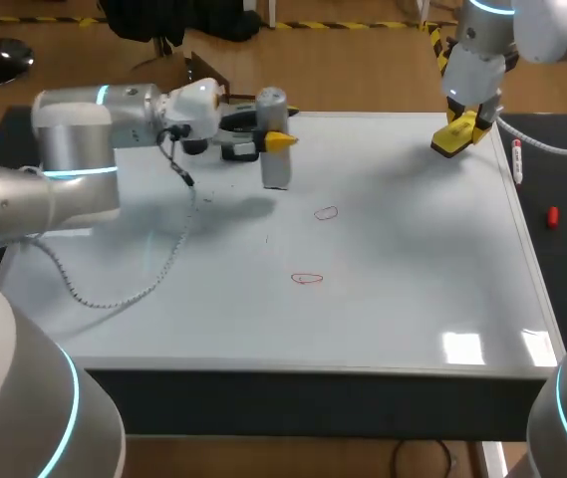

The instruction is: Pick up the inspection probe, press it on each red-marked spot on the whiteboard one by one, put down the probe, pick up the eraser, and wipe off all the red marks.

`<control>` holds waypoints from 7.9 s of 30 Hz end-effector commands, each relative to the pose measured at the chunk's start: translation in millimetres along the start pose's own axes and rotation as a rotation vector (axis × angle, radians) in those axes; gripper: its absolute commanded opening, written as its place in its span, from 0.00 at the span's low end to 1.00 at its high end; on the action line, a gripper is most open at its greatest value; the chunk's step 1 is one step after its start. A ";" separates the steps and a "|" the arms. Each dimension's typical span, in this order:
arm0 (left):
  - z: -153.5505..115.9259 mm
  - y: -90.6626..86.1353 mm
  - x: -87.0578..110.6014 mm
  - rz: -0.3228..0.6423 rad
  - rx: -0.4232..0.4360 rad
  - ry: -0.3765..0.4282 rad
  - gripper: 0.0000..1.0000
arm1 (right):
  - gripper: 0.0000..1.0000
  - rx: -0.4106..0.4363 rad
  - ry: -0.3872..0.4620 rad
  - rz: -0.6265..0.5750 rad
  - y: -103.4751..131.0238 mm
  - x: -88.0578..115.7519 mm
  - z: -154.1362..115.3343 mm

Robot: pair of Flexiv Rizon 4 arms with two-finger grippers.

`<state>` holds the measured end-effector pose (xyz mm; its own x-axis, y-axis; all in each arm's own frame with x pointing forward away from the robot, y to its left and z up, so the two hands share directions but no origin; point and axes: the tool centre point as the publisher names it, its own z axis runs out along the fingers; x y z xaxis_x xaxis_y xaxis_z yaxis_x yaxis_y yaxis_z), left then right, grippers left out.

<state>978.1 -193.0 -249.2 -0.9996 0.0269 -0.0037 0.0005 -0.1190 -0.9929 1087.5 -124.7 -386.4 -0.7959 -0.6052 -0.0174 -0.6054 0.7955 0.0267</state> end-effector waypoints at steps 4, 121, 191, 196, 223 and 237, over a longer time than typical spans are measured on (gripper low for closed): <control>-89.8 -17.0 5.9 0.020 -0.024 -0.169 0.00 | 0.00 0.002 0.005 -0.001 -0.9 -0.8 -1.0; -210.9 -29.5 5.1 0.037 -0.033 -0.349 0.00 | 0.00 0.020 -0.025 -0.799 323.8 -52.1 58.7; -210.9 -29.5 5.1 0.037 -0.033 -0.349 0.00 | 0.00 0.055 -0.047 -0.608 191.5 -17.6 -5.1; -210.9 -29.5 5.1 0.037 -0.033 -0.349 0.00 | 0.00 0.019 -0.026 -0.548 154.3 -17.4 4.1; -210.9 -29.5 5.1 0.037 -0.033 -0.349 0.00 | 0.00 -0.057 0.070 -0.331 11.2 -6.9 21.8; -210.9 -29.5 5.1 0.037 -0.033 -0.349 0.00 | 0.00 -0.060 0.072 -0.337 9.5 -4.1 17.4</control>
<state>979.8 20.8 -245.9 -0.9496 -0.3135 -0.0025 0.0298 -0.0824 -0.9962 1084.1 -113.7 -404.9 -0.5499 -0.8346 0.0317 -0.8300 0.5503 0.0907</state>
